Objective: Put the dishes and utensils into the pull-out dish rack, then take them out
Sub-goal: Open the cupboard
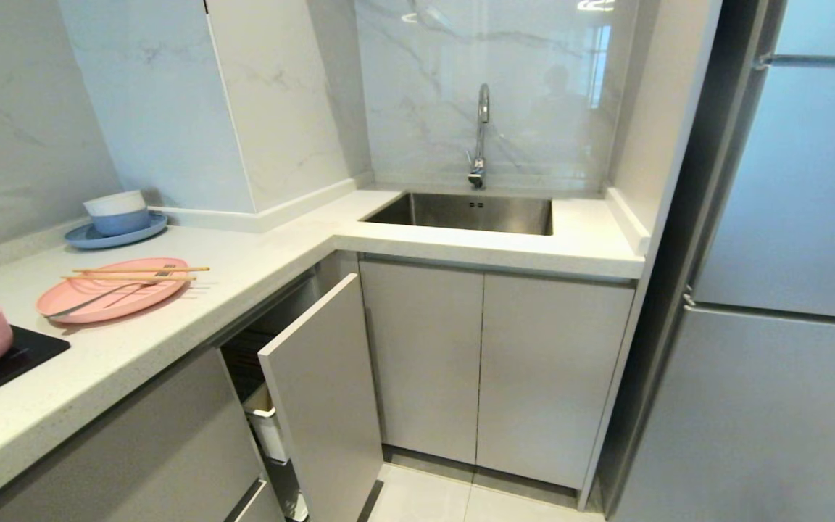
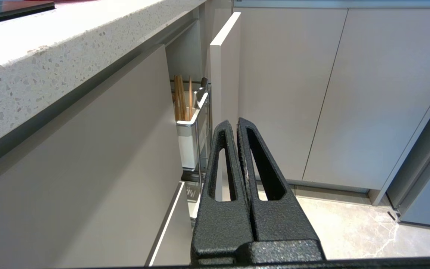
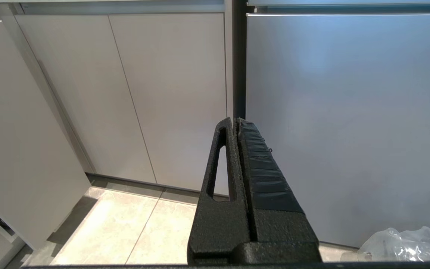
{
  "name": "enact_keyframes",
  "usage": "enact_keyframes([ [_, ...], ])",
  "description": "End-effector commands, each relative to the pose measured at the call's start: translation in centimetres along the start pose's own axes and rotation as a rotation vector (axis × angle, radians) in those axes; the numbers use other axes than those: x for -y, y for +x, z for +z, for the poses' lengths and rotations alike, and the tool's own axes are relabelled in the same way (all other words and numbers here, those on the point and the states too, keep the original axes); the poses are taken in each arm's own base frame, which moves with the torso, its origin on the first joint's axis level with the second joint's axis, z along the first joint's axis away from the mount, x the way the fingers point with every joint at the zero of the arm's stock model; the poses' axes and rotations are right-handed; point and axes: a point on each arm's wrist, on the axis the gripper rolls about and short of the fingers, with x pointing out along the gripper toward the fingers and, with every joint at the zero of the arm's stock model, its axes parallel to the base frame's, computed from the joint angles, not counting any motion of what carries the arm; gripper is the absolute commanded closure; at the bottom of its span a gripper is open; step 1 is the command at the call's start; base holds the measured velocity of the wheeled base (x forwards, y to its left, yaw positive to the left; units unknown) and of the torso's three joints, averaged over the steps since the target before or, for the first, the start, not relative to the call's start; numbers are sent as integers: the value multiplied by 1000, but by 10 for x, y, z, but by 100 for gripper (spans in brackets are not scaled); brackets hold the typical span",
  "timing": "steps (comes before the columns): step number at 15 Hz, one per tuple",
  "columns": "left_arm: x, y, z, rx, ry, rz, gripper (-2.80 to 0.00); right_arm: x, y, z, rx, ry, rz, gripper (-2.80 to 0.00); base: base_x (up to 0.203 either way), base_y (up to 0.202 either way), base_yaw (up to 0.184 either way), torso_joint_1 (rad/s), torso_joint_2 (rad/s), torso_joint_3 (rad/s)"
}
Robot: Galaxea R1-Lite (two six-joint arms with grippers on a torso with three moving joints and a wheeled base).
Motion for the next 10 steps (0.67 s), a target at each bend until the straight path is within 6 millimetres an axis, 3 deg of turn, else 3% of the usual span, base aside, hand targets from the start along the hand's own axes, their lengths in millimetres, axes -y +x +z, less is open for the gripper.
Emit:
enact_keyframes([
  [1,0,0,0,0,0,0,0,0,0,0,-1,0,0,0,0,0,0,0,0,0],
  [10,0,0,0,0,0,0,0,0,0,0,-1,0,0,0,0,0,0,0,0,0],
])
